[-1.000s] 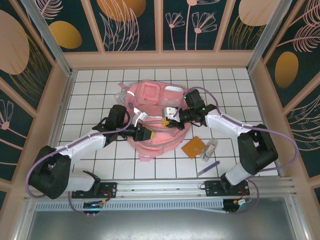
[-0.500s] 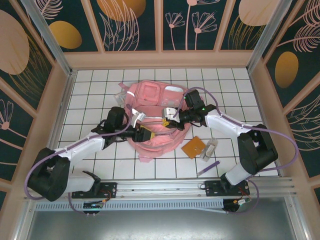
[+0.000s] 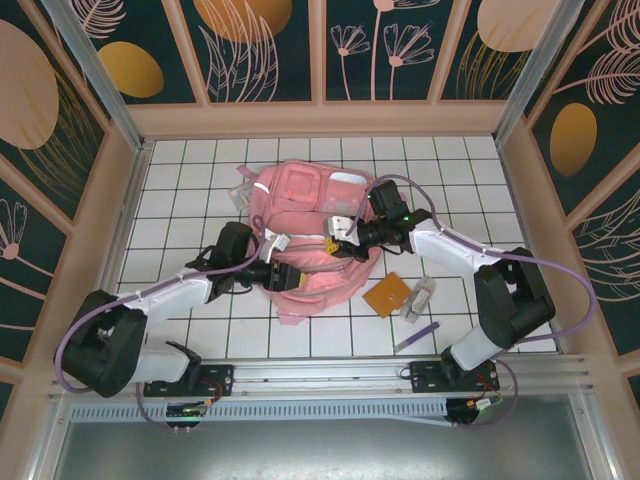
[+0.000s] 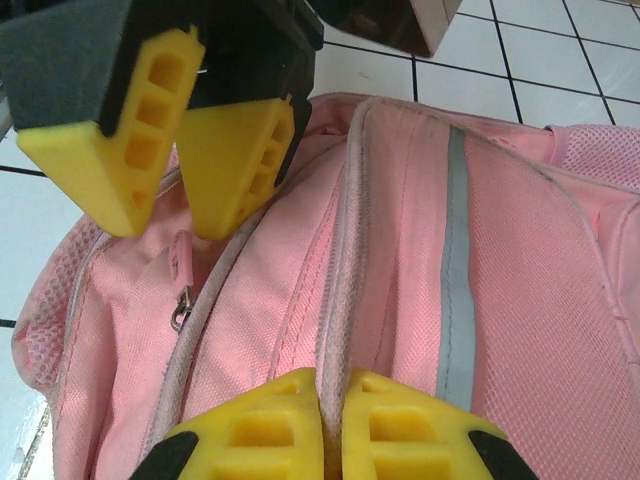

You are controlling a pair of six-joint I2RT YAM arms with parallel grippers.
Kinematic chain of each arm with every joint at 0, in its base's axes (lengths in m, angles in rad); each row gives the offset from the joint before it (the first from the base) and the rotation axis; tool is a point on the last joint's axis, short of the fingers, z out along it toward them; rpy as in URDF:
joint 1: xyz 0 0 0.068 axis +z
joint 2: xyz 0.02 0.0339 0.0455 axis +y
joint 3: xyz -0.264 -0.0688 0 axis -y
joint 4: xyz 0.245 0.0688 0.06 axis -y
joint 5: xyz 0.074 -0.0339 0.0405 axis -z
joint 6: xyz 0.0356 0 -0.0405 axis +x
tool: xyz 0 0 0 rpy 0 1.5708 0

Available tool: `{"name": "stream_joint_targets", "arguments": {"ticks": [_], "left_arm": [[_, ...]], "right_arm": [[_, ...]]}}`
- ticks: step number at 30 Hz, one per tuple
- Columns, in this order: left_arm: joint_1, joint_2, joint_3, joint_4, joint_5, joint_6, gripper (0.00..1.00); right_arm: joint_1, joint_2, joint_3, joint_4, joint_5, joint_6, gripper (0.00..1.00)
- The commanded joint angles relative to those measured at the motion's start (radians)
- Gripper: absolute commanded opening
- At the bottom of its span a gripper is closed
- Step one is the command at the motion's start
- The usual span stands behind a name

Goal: Pack books, pencil case, and school supplies into a backpack

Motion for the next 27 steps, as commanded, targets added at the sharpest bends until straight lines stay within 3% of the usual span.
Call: {"name": "stream_joint_targets", "arguments": {"ticks": [1, 8, 20, 27], "left_arm": [[0.001, 0.011, 0.021, 0.024, 0.066, 0.006, 0.36], [0.001, 0.011, 0.012, 0.025, 0.091, 0.021, 0.31], [-0.016, 0.025, 0.050, -0.038, -0.061, 0.066, 0.38], [-0.063, 0.065, 0.091, -0.083, -0.096, 0.104, 0.30]], "right_arm": [[0.024, -0.003, 0.024, -0.010, -0.096, -0.010, 0.00], [0.024, -0.002, 0.025, -0.009, -0.096, -0.012, 0.00], [0.032, 0.000, 0.031, -0.014, -0.088, -0.020, 0.00], [0.036, -0.009, 0.024, -0.001, -0.088, -0.023, 0.00]]}}
